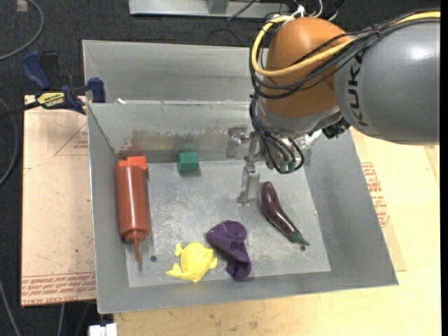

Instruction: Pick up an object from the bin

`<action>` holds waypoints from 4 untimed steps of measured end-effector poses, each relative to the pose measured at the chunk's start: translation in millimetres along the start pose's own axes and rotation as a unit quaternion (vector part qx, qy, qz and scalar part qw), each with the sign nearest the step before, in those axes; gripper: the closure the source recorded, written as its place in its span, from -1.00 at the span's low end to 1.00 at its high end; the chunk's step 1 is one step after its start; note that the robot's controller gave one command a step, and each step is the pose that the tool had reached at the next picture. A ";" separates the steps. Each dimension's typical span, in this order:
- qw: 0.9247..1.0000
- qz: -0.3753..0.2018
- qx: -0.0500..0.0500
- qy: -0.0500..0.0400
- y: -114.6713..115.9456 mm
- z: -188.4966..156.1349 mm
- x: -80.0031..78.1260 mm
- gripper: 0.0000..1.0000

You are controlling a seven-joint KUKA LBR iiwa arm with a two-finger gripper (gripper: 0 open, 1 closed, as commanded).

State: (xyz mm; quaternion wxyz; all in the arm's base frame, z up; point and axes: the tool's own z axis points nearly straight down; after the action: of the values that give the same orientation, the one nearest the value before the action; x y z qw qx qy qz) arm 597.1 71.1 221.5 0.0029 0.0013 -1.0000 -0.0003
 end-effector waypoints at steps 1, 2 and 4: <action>1.000 0.001 0.000 -0.004 -0.4 -5.1 -1.1 -1.00; 0.999 -0.035 0.000 -0.004 1.6 49.5 34.3 -1.00; 0.979 -0.202 0.000 -0.004 -2.7 85.6 89.5 -1.00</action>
Offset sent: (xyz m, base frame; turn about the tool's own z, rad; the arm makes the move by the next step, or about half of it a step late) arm -0.1018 0.0066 -0.1515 -0.2098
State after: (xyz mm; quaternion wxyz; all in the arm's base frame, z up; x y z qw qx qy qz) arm 507.1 68.2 136.4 -0.0016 0.2037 -0.9790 -0.0007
